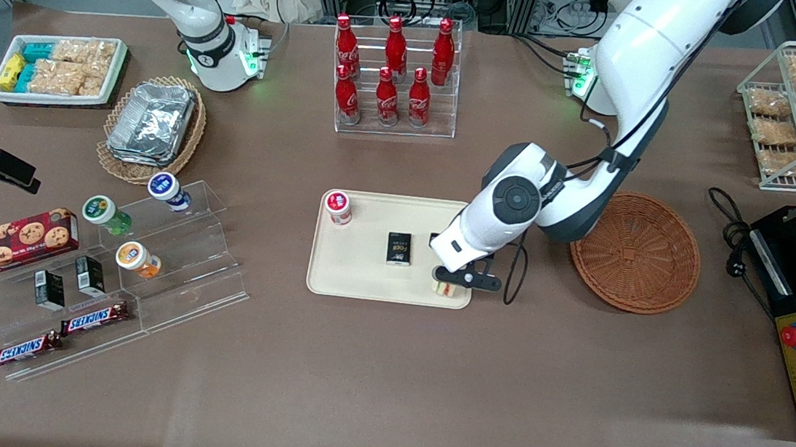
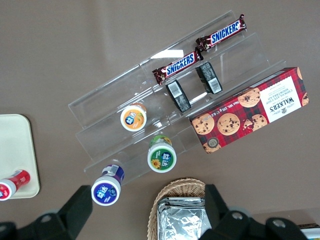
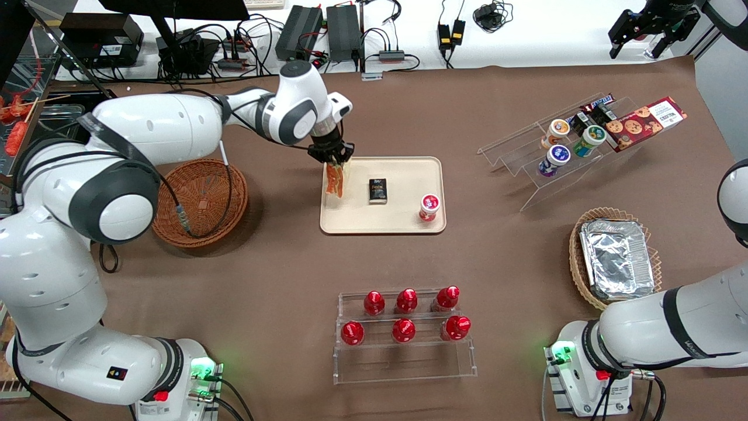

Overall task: Place sandwich from basket to tray
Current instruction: 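Lower the sandwich onto the tray beside the black item and release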

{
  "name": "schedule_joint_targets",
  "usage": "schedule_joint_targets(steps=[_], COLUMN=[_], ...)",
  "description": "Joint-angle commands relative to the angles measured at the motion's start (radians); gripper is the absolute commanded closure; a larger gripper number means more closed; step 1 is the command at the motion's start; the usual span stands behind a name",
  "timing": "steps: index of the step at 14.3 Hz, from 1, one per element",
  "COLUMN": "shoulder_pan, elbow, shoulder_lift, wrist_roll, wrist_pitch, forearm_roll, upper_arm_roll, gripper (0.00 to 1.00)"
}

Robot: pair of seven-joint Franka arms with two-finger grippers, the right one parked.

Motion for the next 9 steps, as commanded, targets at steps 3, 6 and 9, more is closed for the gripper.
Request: schedule_joint_targets(steps=[3,6,9], shoulder_pan=[-0.024,-0.024,-0.012], elbow=[-0.001,0.008,0.019], shoulder_lift=[0.027,0.027,0.024], wrist_roll=[-0.060,-0.132,-0.133], wrist_pitch=[0.007,0.008,0.008], forearm_roll=[0.072,0.077,0.080], upper_arm_roll=[0.013,0.013,0.013], gripper=[1.00,0.01,0.00])
